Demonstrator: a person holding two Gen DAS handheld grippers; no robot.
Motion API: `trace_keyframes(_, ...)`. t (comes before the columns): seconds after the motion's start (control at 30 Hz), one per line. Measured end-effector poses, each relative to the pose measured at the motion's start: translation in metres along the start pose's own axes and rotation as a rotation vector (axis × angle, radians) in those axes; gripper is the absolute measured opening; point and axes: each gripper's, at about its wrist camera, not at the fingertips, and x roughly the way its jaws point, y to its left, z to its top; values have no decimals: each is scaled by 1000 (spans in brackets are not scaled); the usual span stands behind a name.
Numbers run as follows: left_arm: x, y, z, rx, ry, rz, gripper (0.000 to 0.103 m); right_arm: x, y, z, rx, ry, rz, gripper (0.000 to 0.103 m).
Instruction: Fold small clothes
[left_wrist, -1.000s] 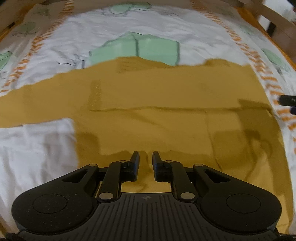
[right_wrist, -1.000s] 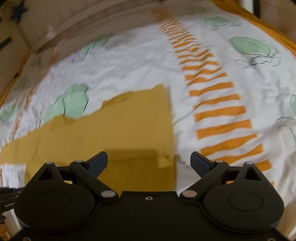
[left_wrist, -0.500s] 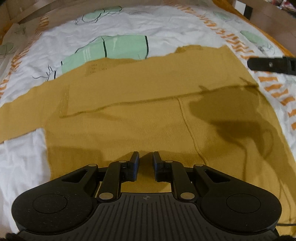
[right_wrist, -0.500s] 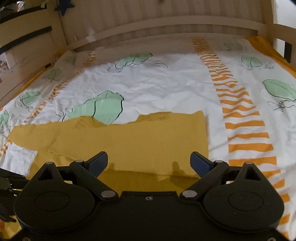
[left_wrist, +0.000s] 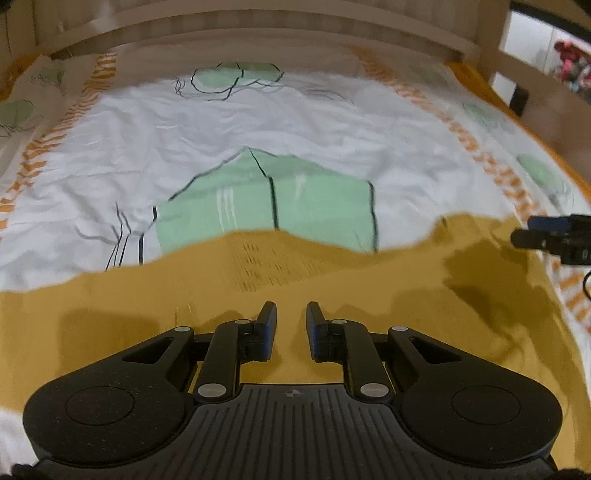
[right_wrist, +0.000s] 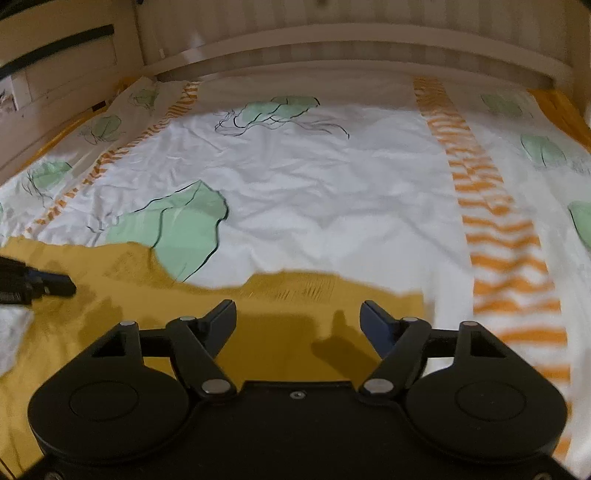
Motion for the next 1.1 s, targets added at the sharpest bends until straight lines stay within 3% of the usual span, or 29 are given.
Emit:
trace_keyframes(0.13, 23, 19, 18, 4, -11, 52, 17, 18, -4, 10, -64, -17, 0, 76)
trace_keyframes(0.33, 55, 16, 38, 184, -22, 118, 21, 43, -11, 20, -113, -3, 20, 77)
trace_keyframes(0.57, 87, 12, 35, 324, 4, 73, 25, 64, -19, 15, -172, 52, 109, 82)
trace_keyframes(0.83, 96, 9, 31, 454, -11, 73, 34, 82, -26, 8, -195, 78, 192, 83)
trace_keyframes(0.9, 95, 10, 32, 462, -7, 61, 34, 83, -27, 8, -195, 79, 230, 79)
trace_keyframes(1.0, 94, 11, 30, 439, -21, 62, 32, 82, -28, 7, -176, 77, 278, 63)
trace_keyframes(1.1, 93, 8, 26, 408, -31, 41, 11, 79, -29, 7, -158, 68, 304, 38)
